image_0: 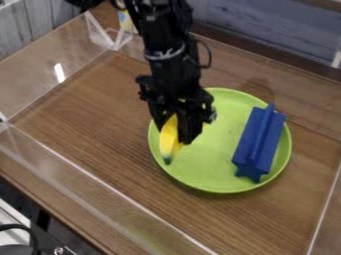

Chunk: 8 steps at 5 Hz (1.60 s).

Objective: Put the banana in the green plate

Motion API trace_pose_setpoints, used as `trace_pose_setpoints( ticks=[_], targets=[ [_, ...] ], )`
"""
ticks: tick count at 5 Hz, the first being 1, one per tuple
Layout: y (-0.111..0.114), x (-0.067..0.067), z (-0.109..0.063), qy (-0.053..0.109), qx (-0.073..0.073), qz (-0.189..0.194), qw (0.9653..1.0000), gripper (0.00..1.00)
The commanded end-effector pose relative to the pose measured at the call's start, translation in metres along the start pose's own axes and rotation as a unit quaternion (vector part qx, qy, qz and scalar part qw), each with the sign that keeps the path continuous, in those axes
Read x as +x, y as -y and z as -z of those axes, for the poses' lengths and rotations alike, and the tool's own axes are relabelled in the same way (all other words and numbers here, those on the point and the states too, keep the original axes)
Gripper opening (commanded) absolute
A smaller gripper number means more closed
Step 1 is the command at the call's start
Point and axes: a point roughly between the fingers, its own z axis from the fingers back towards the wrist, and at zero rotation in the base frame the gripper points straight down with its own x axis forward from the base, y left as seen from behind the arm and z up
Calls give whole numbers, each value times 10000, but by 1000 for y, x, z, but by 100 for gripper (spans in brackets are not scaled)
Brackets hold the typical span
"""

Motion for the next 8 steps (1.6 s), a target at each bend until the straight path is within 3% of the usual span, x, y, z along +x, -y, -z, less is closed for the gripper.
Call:
trace_pose_setpoints(
  ticks=[1, 3, 5, 8],
  targets=[
    [-13, 8, -3, 174, 96, -27, 9998, 0],
    [-46, 21, -13, 245, 220, -133, 9994, 0],
    [-39, 29, -1, 186, 260, -66, 9995, 0],
    [-34, 36, 4, 93, 311, -44, 9995, 0]
  ],
)
